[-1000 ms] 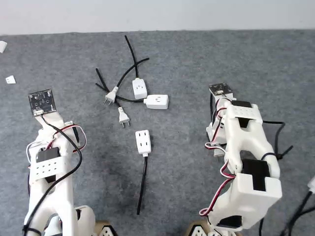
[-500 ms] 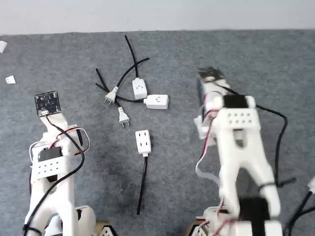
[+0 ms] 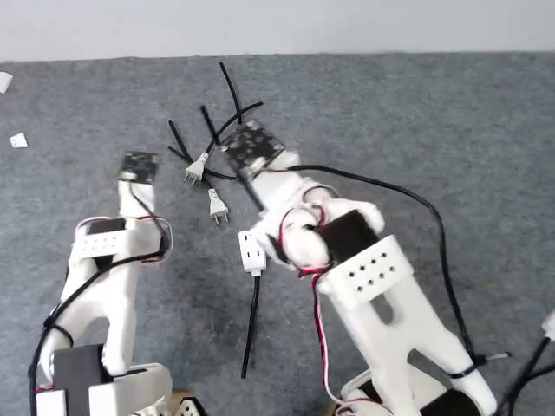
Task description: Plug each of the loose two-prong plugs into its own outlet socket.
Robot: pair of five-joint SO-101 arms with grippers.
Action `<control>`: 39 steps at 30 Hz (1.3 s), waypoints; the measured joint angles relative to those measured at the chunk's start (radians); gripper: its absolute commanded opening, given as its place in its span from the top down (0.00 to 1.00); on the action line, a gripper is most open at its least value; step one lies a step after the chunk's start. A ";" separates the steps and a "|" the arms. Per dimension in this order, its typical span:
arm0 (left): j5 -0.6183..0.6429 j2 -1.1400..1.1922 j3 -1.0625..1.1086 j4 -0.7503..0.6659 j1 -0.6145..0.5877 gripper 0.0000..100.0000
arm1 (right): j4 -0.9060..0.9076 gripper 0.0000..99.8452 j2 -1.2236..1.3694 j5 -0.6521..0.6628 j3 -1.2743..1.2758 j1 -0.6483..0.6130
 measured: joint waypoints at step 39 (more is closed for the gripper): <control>-0.229 -0.097 0.103 0.005 0.123 0.99 | -0.169 0.99 0.000 -0.198 0.140 0.087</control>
